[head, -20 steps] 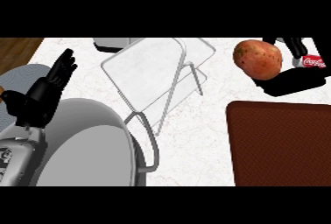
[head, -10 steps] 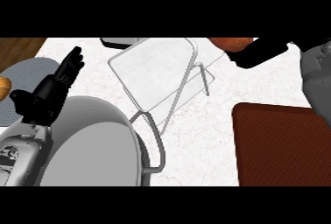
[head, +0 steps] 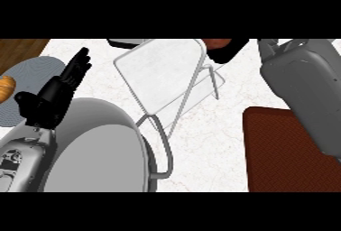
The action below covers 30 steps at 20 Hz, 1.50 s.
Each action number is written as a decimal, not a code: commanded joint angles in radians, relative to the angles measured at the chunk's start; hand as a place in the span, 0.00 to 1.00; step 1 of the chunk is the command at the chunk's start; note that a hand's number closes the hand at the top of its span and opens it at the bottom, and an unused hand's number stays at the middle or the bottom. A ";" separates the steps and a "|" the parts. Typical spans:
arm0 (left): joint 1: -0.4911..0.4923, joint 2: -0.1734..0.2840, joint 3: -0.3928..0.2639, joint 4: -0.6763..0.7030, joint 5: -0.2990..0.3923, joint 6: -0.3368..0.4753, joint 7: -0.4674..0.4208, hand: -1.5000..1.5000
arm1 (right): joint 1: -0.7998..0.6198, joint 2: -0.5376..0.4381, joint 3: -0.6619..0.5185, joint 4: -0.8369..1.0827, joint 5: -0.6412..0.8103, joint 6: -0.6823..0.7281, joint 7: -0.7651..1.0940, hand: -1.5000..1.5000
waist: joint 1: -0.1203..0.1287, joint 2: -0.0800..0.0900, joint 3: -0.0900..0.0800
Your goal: Pick the sweet potato from the tray and place it in the tiered shelf
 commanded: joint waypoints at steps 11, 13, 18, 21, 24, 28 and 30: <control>0.134 -0.066 -0.072 0.097 0.009 -0.034 0.050 0.50 | 0.001 0.362 -0.278 0.245 -0.382 -0.045 0.001 0.00 | -0.011 0.021 -0.026; 0.147 -0.074 -0.073 0.100 0.008 -0.030 0.051 0.50 | -0.017 0.363 -0.335 0.278 -0.410 -0.069 -0.035 0.00 | -0.011 0.025 -0.026; 0.191 -0.075 -0.073 0.079 0.011 -0.031 0.052 0.50 | -0.068 0.368 -0.426 0.300 -0.403 -0.214 -0.125 0.00 | -0.023 0.012 -0.027; 0.190 -0.069 -0.069 0.090 -0.010 -0.020 0.042 0.50 | -0.077 0.350 -0.484 0.306 -0.390 -0.323 -0.180 0.00 | -0.052 0.011 -0.027; 0.207 -0.052 -0.040 0.085 0.001 -0.023 0.048 0.50 | -0.063 0.275 -0.553 0.329 -0.395 -0.362 -0.227 0.00 | -0.065 0.012 -0.026; 0.247 -0.058 -0.048 0.058 -0.008 -0.022 0.040 0.50 | -0.057 0.172 -0.617 0.379 -0.379 -0.415 -0.204 0.00 | -0.076 0.007 -0.027; 0.244 -0.046 -0.029 0.045 0.008 -0.026 0.056 0.50 | -0.030 0.107 -0.649 0.411 -0.391 -0.383 -0.215 0.00 | -0.077 0.008 -0.025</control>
